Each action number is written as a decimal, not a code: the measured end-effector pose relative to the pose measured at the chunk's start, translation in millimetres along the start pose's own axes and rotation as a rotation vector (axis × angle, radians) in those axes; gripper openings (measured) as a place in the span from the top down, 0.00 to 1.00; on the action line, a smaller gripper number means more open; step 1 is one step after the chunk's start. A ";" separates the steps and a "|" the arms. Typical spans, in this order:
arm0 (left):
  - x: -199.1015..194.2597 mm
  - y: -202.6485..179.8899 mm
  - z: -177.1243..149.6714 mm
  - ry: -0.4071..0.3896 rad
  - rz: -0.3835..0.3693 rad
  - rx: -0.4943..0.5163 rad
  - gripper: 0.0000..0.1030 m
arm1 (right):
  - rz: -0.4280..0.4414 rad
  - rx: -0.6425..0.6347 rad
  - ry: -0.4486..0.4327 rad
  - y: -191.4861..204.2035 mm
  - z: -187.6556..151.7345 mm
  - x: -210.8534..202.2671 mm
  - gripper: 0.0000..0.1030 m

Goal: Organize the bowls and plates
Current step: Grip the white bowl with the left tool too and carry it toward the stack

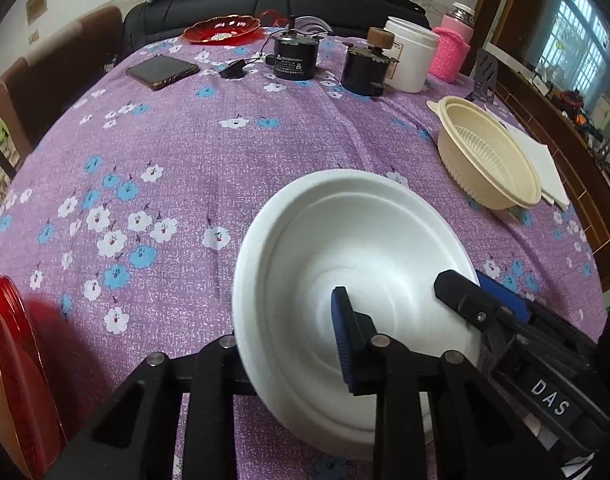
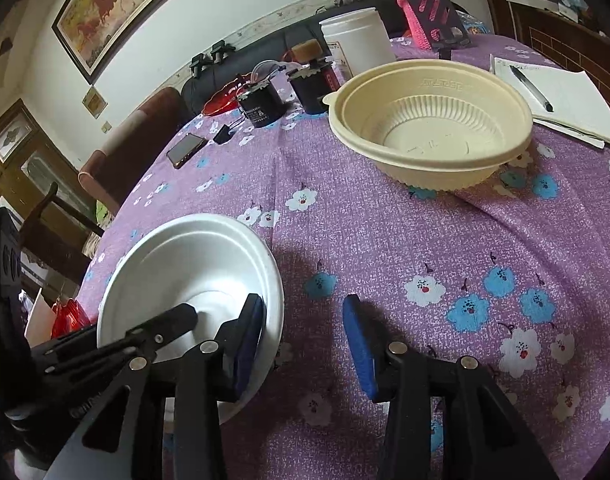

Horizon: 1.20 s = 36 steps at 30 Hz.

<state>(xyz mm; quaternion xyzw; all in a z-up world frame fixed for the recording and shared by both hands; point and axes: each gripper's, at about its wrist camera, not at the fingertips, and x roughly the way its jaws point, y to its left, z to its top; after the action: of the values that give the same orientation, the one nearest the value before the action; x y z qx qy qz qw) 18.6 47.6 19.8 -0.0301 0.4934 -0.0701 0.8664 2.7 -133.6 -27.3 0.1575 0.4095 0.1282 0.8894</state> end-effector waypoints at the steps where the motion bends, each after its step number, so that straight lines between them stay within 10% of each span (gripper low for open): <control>1: 0.3 0.5 -0.1 0.001 -0.003 -0.004 0.75 | 0.000 -0.007 0.002 0.9 -0.5 0.1 0.56; 5: -4.5 -3.7 -0.9 -0.018 -0.005 0.004 0.77 | 0.055 -0.006 0.018 5.7 -3.0 0.5 0.86; 21: -95.3 31.4 -23.1 -0.143 -0.083 -0.100 0.78 | 0.123 -0.061 -0.033 58.9 -19.4 -53.4 0.86; 36: -196.2 132.5 -51.3 -0.352 -0.043 -0.280 0.77 | 0.208 -0.266 -0.081 197.5 -22.4 -79.4 0.85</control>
<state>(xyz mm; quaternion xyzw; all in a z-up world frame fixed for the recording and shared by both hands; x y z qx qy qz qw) -112.1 209.2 144.4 -0.1723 0.3388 -0.0131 0.9249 -84.3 23.2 89.6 0.0852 0.3342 0.2662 0.9001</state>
